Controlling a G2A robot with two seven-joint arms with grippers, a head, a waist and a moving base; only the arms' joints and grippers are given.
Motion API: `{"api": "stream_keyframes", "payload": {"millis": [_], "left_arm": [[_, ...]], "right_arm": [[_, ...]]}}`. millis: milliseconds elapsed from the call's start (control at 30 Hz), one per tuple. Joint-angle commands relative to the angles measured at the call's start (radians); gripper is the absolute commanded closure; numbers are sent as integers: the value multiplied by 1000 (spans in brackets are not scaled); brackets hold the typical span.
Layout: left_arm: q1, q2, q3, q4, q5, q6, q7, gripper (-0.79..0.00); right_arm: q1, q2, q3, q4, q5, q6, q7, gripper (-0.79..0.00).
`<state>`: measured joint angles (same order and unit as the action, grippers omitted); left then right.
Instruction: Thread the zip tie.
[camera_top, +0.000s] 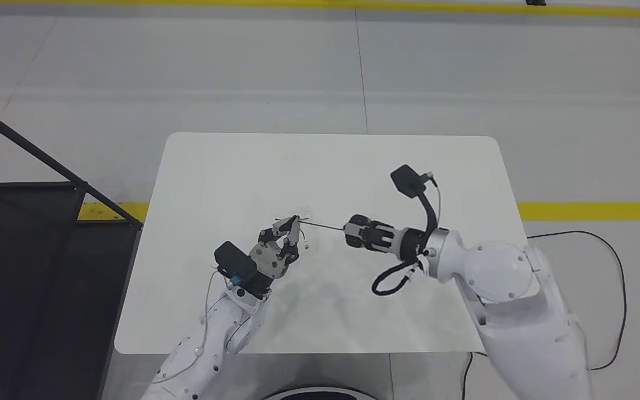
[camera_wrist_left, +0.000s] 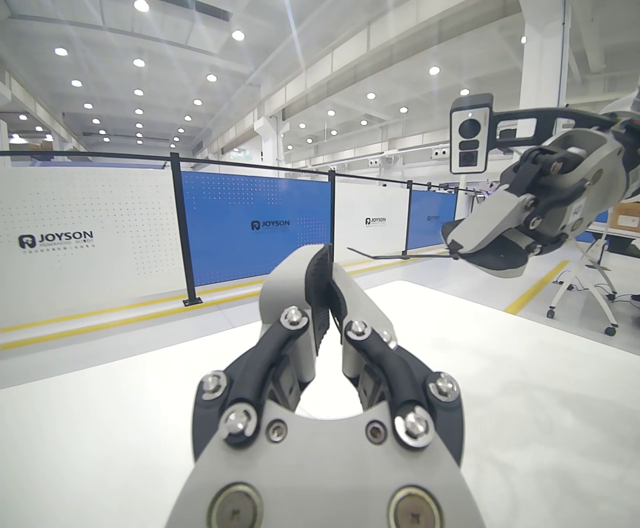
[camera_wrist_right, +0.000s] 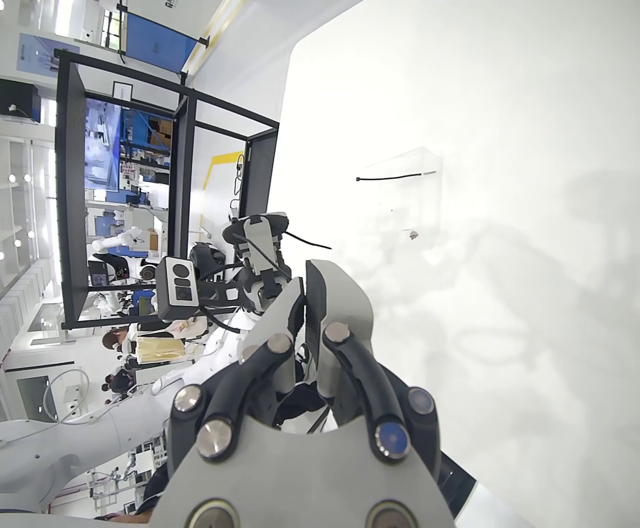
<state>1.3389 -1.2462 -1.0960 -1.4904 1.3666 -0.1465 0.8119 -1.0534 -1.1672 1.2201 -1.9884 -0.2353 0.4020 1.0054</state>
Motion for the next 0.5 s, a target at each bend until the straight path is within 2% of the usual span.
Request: {"api": "stream_keyframes", "payload": {"millis": [0, 467], "left_arm": [[0, 0, 0, 0, 0, 0, 0, 0], [0, 0, 0, 0, 0, 0, 0, 0]], "right_arm": [[7, 0, -4, 6, 3, 3, 0, 0], [37, 4, -22, 30, 23, 25, -5, 0]]}}
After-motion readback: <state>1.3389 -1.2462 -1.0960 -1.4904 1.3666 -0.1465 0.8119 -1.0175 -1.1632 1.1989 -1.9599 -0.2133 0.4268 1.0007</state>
